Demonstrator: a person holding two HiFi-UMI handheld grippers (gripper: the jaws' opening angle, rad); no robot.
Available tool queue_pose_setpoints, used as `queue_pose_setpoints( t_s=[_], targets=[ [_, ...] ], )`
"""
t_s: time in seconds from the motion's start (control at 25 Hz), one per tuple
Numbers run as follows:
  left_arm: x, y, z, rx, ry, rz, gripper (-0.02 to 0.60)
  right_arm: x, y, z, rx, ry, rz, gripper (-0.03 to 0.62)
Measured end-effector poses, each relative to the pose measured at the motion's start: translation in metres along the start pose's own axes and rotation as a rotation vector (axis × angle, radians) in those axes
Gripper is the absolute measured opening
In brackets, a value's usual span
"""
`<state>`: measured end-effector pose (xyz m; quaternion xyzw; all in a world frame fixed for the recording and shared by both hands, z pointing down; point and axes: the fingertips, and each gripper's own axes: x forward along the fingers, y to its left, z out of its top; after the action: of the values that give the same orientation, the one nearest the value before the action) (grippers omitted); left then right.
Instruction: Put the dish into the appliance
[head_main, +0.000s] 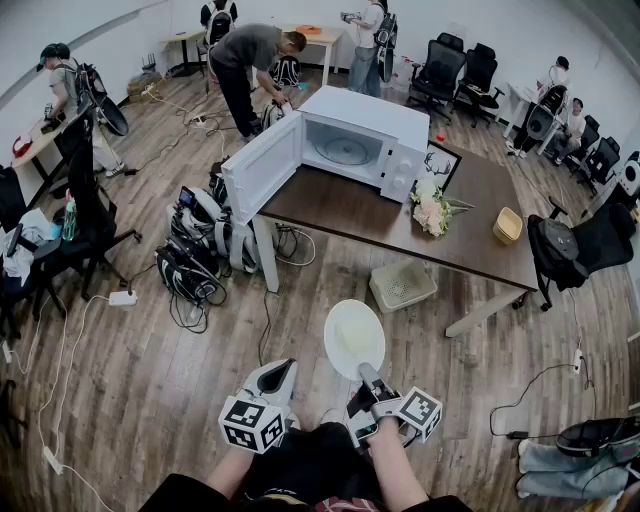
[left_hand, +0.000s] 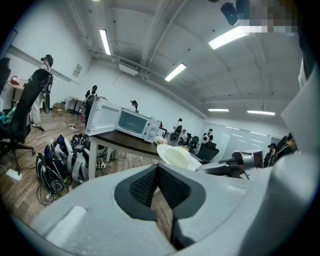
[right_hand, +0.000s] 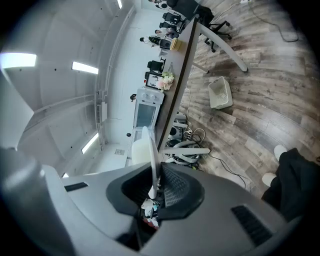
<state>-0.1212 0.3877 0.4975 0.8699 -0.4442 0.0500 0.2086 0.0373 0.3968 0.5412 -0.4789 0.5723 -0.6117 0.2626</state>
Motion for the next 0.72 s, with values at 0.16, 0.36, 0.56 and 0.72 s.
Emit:
queue_pose_setpoints(
  t_s=[0.16,0.36,0.56,0.72],
  targets=[
    [-0.007,0.006,-0.005,0.001,0.009,-0.016,0.009,0.003,0.005,-0.012,-0.016,-0.001,0.004,0.048],
    [-0.01,0.013,-0.004,0.0,0.004,-0.025,0.009,0.008,0.011,-0.022,0.005,0.0,0.025,0.048],
    [0.001,0.012,-0.005,-0.009,0.007,-0.036,0.009,0.015,0.009,-0.016,-0.031,0.018,0.009,0.058],
    [0.022,0.008,-0.003,-0.013,0.008,-0.037,0.009,0.022,0.005,0.003,-0.023,0.012,0.013,0.057]
  ],
)
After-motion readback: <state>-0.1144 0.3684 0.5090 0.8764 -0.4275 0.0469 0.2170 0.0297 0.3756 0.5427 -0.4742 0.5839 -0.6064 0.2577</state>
